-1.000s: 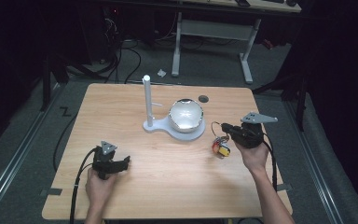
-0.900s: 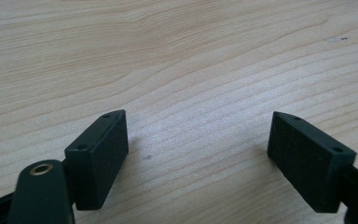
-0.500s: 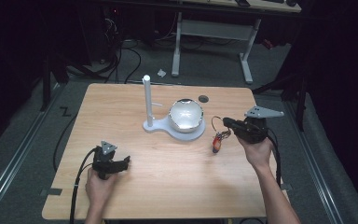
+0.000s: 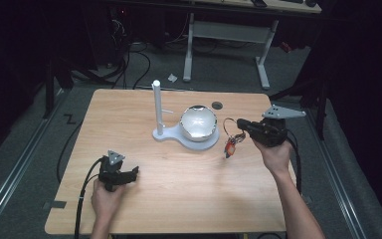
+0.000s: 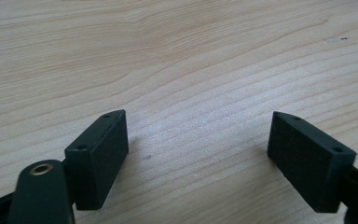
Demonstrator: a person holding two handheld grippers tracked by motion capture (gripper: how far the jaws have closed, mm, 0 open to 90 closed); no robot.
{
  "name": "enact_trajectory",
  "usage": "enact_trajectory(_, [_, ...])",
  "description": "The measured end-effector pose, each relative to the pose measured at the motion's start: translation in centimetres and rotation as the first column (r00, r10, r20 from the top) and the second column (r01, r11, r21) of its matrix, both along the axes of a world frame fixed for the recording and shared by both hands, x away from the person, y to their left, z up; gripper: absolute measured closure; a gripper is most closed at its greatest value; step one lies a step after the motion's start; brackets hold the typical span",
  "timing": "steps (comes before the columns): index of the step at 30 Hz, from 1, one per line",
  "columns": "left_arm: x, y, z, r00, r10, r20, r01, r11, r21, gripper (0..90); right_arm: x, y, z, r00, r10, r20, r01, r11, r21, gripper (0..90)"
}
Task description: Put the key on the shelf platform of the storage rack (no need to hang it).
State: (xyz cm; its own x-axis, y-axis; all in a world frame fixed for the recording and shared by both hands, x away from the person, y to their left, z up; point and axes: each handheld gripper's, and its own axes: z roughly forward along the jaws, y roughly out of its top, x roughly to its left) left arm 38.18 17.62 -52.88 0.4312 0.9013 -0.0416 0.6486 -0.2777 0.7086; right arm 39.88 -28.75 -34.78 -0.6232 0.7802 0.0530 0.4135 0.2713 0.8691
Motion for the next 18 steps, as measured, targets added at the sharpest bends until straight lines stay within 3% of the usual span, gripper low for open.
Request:
enact_trajectory(8, [0.0, 0.0, 0.0, 1.0, 0.0, 0.0, 0.0, 1.0, 0.0, 20.7, 0.4, 0.4, 1.2, 0.9995, 0.032, 0.003, -0.031, 0.999, -0.009, 87.8])
enact_trajectory(18, [0.0, 0.0, 0.0, 1.0, 0.0, 0.0, 0.0, 1.0, 0.0, 20.8, 1.2, 1.0, 3.0, 0.9977, 0.067, 0.014, -0.067, 0.998, 0.021, 87.8])
